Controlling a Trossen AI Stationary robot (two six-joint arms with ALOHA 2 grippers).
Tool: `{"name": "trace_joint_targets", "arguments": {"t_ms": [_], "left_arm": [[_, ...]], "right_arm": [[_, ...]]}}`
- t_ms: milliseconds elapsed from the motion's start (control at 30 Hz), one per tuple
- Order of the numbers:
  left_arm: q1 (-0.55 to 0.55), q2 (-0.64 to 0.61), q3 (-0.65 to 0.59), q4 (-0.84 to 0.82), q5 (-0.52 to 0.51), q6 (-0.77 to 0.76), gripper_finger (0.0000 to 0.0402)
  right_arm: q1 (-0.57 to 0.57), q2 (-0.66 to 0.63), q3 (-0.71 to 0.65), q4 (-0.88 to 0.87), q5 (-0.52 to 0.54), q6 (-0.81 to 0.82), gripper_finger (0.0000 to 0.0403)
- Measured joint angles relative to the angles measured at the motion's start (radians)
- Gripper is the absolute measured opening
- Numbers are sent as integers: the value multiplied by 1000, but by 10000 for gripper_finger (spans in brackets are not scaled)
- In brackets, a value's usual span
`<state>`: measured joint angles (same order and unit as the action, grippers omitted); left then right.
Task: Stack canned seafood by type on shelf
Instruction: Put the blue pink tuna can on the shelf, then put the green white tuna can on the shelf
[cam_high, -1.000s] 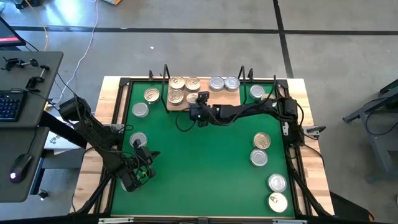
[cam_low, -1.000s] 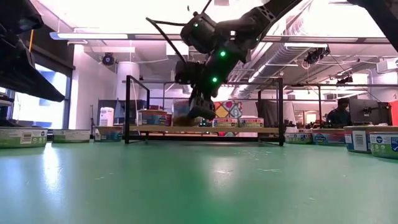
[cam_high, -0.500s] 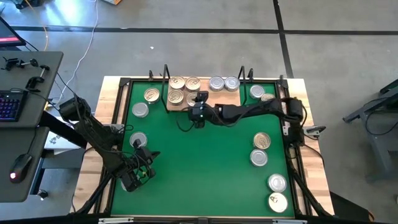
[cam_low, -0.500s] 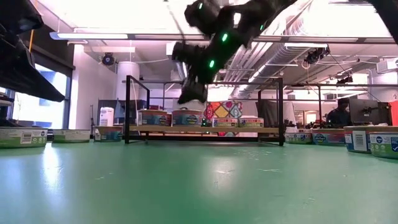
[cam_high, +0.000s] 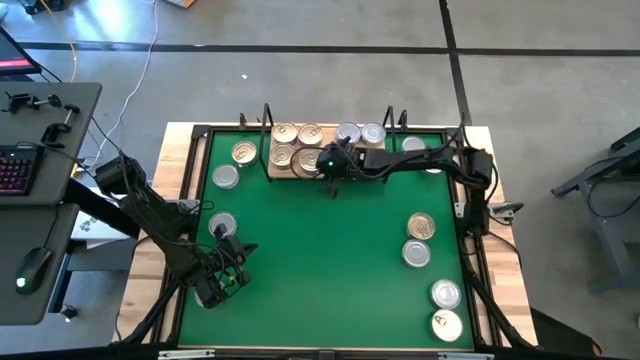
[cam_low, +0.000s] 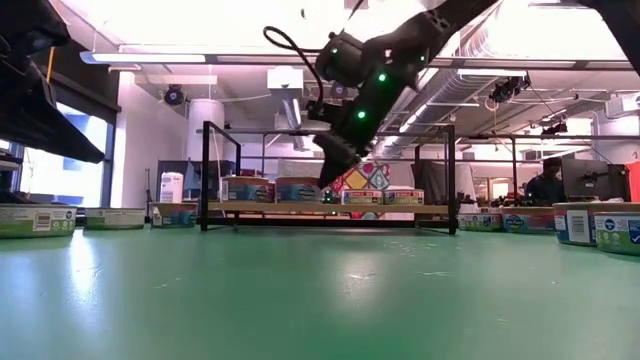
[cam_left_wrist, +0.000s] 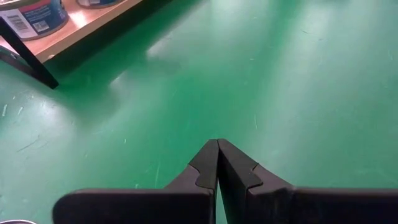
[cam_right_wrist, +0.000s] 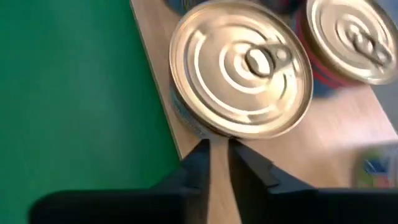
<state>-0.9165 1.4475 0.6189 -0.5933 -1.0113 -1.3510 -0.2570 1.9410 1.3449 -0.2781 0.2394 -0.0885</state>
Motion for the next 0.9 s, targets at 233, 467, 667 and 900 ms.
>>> {"name": "trace_joint_targets", "arguments": {"t_ms": [233, 467, 667, 900], "left_arm": [[0, 0, 0, 1, -2, 1, 0], [0, 0, 0, 19, 5, 1, 0], [0, 0, 0, 20, 36, -23, 0], [12, -16, 19, -222, 181, -341, 0]], "right_arm": [[-5, 40, 0, 161, -6, 47, 13], [39, 7, 0, 61, 0, 50, 16], [169, -39, -30, 18, 85, 17, 3], [414, -35, -250, 475, 72, 62, 1]]}}
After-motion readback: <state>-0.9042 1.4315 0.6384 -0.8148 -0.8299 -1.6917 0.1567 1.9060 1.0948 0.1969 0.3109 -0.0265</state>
